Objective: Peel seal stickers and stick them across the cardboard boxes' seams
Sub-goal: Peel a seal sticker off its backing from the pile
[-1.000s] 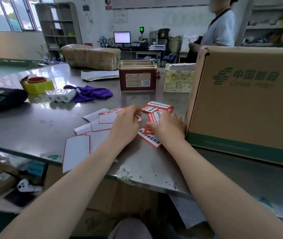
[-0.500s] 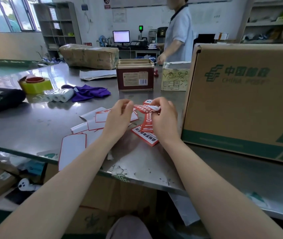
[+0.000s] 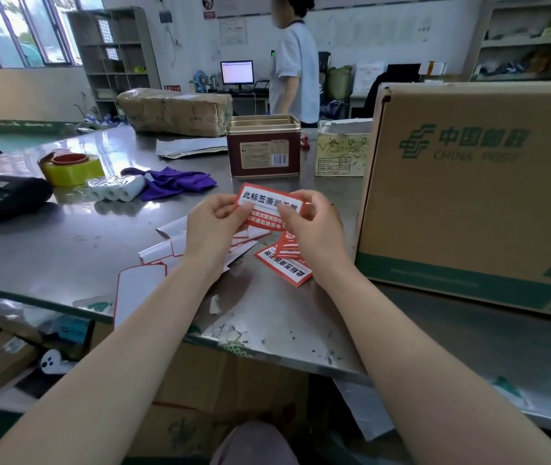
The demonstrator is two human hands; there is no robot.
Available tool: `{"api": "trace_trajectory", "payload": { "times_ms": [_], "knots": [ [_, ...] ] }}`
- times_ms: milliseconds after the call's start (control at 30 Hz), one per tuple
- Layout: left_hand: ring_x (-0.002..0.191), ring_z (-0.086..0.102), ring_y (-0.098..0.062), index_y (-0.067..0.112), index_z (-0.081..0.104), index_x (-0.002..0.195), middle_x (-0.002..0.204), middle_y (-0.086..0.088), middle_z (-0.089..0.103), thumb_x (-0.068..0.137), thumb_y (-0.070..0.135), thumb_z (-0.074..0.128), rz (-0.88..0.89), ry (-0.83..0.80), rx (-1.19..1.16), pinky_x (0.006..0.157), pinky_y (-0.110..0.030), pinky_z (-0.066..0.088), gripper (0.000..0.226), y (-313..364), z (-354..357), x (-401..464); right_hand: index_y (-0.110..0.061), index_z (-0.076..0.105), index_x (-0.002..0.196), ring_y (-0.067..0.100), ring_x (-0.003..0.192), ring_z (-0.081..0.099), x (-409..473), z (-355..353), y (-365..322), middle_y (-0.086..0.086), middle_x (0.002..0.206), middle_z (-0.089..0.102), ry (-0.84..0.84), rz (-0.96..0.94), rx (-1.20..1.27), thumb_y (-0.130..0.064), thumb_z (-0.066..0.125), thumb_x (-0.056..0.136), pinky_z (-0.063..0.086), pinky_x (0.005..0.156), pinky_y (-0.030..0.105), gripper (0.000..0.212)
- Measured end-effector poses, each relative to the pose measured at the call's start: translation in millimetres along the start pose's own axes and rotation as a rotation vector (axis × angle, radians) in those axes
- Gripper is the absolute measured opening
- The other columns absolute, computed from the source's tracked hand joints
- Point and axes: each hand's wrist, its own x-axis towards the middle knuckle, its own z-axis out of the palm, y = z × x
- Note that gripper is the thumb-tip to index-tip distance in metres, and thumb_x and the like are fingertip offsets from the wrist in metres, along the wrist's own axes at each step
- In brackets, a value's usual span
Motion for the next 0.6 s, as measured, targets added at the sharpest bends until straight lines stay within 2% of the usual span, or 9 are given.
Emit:
{"api": "trace_trajectory", "payload": {
  "times_ms": [133,233,367,533,600],
  "knots": [
    [0.081,0.071,-0.009,0.017,0.063,0.105,0.094,0.003,0.073,0.087,0.025,0.064,0.033,-0.162,0.036,0.069,-0.018,0.056,0.019,2.6,3.5,-7.0,-0.022,0.048,0.113,0.008,0.077,0.063,2.9,-4.5,4.8,0.0,0.109,0.06,0.136,-0.04,-0.092,-0.023,0.056,0.094,0.047,0.05,0.009,0.021],
    [0.08,0.069,-0.004,0.019,0.064,0.104,0.093,0.007,0.071,0.092,0.03,0.056,0.082,-0.16,0.08,0.066,-0.013,0.053,0.018,4.1,4.4,-9.1,-0.016,0.049,0.118,0.012,0.088,0.063,2.2,-4.8,6.7,0.002,0.112,0.06,0.181,-0.132,-0.241,-0.021,0.052,0.096,0.046,0.056,0.01,0.022],
    [0.069,0.066,0.005,0.02,0.066,0.099,0.086,0.01,0.069,0.093,0.026,0.055,0.098,-0.127,0.131,0.057,-0.006,0.046,0.013,3.0,3.1,-8.6,-0.017,0.048,0.122,0.01,0.087,0.062,1.6,-3.8,6.0,0.002,0.111,0.061,0.219,-0.159,-0.263,-0.019,0.047,0.098,0.042,0.053,0.007,0.024],
    [0.077,0.069,-0.011,0.018,0.063,0.095,0.093,-0.002,0.072,0.092,0.021,0.058,0.033,-0.123,0.069,0.071,-0.022,0.055,0.006,1.8,2.9,-6.3,-0.017,0.046,0.123,0.01,0.086,0.063,1.7,-3.3,6.2,-0.004,0.104,0.057,0.252,-0.183,-0.293,-0.019,0.044,0.099,0.047,0.059,0.012,0.024],
    [0.08,0.07,-0.015,0.019,0.063,0.092,0.092,-0.002,0.072,0.095,0.022,0.053,0.038,-0.161,0.07,0.075,-0.026,0.056,0.011,3.0,4.5,-7.3,-0.016,0.046,0.124,0.008,0.087,0.059,2.4,-2.9,6.0,-0.004,0.106,0.056,0.294,-0.209,-0.314,-0.018,0.045,0.099,0.044,0.063,0.008,0.025]
  ]
}}
